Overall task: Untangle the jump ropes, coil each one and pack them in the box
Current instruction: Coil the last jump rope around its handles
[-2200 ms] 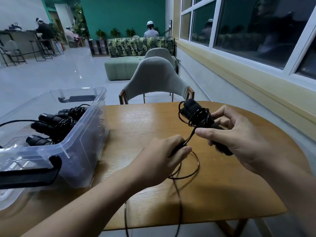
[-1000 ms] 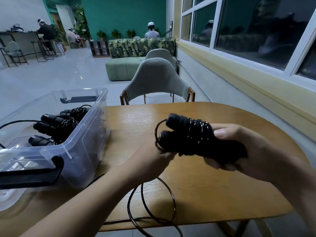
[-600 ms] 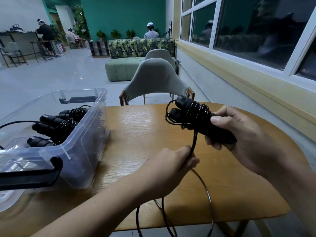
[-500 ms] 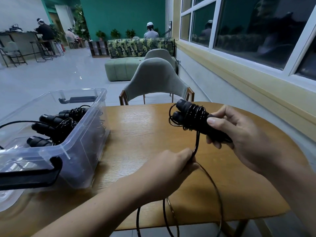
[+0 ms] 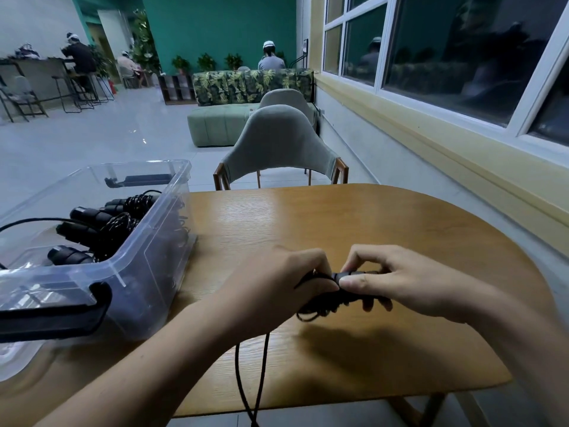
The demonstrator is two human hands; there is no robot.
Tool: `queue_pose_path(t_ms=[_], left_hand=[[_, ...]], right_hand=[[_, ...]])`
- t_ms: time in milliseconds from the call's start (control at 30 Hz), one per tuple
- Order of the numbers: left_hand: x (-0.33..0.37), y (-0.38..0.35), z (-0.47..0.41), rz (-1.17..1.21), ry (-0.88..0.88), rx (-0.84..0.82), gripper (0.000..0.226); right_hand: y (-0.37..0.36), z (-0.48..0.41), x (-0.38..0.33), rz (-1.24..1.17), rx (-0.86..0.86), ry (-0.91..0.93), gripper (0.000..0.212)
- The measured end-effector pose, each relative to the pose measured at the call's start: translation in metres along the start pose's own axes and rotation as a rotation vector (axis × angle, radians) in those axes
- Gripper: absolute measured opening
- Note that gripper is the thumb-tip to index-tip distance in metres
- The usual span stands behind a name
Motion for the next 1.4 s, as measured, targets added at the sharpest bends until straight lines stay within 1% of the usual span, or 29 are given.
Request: queue_pose_path(t_ms=[33, 133, 300, 400, 533, 567, 633, 700, 733, 767, 833, 867, 933, 1000, 1067, 1133, 1267, 1333, 1400], left_hand=[[0.0, 0.001, 0.0, -0.007, -0.005, 0.008, 0.025], [0.001, 0.002, 0.0, 0.041, -0.042, 0.036, 0.014], [0.0, 0.003, -0.003, 0.171, -0.072, 0.087, 0.016], [0.0, 0.003, -0.003, 0.232, -0.072, 0.08, 0.015], [-0.002, 0.002, -0.006, 0.314, -0.046, 0.072, 0.021], [-0.001, 0.002, -0.006, 0.334, -0.055, 0.069, 0.021], [-0.002, 0.002, -0.008, 0.398, -0.042, 0.06, 0.023], [-0.009, -0.001, -0.008, 0.47, 0.018, 0.049, 0.023], [-0.015, -0.004, -0.007, 0.486, 0.051, 0.041, 0.018], [-0.023, -0.007, -0.006, 0.478, 0.079, 0.034, 0.008], [-0.036, -0.014, -0.002, 0.402, 0.197, 0.001, 0.017], [-0.037, -0.016, -0.001, 0.352, 0.242, -0.03, 0.019], [-0.025, -0.017, 0.0, 0.283, 0.212, -0.043, 0.027], [-0.006, -0.016, -0.002, 0.376, 0.176, -0.022, 0.03], [0.002, -0.019, -0.004, 0.432, 0.136, 0.001, 0.02], [0.005, -0.024, -0.005, 0.436, 0.162, -0.052, 0.014], [0.01, -0.028, -0.007, 0.244, 0.158, -0.141, 0.011], [0.012, -0.029, -0.006, 0.178, 0.165, -0.174, 0.008], [0.015, -0.029, -0.004, 0.12, 0.155, -0.201, 0.007]], right_hand=[[-0.001, 0.001, 0.0, -0.012, -0.046, -0.006, 0.023], [0.0, 0.004, -0.003, -0.06, -0.179, -0.006, 0.024], [0.002, 0.011, -0.007, -0.229, -0.341, 0.038, 0.028], [0.004, 0.014, -0.01, -0.279, -0.38, 0.083, 0.032], [0.006, 0.017, -0.013, -0.421, -0.407, 0.135, 0.049], [0.006, 0.017, -0.014, -0.468, -0.413, 0.155, 0.05], [0.005, 0.018, -0.015, -0.566, -0.413, 0.193, 0.046], [0.005, 0.018, -0.017, -0.652, -0.388, 0.221, 0.039], [0.005, 0.018, -0.018, -0.682, -0.367, 0.232, 0.036], [0.006, 0.019, -0.019, -0.706, -0.343, 0.243, 0.03], [0.009, 0.02, -0.021, -0.751, -0.285, 0.254, 0.021], [0.011, 0.019, -0.021, -0.773, -0.259, 0.254, 0.022], [0.013, 0.018, -0.021, -0.818, -0.224, 0.269, 0.025], [0.013, 0.015, -0.02, -0.854, -0.175, 0.299, 0.024], [0.015, 0.012, -0.02, -0.896, -0.084, 0.307, 0.02], [0.016, 0.01, -0.02, -0.881, 0.023, 0.293, 0.021], [0.017, 0.004, -0.017, -0.798, 0.25, 0.233, 0.022], [0.017, 0.003, -0.013, -0.723, 0.312, 0.221, 0.022], [0.015, 0.002, -0.007, -0.627, 0.364, 0.192, 0.015]])
Point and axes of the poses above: each hand's wrist, its own z-axis away from the middle knuckle, its own y-axis out of the back of the hand, x = y × z, the point moved 2 cm from there along -z, towards the middle knuckle, and after that the axes turned 2 degrees about -x, right-handed, at the moved point
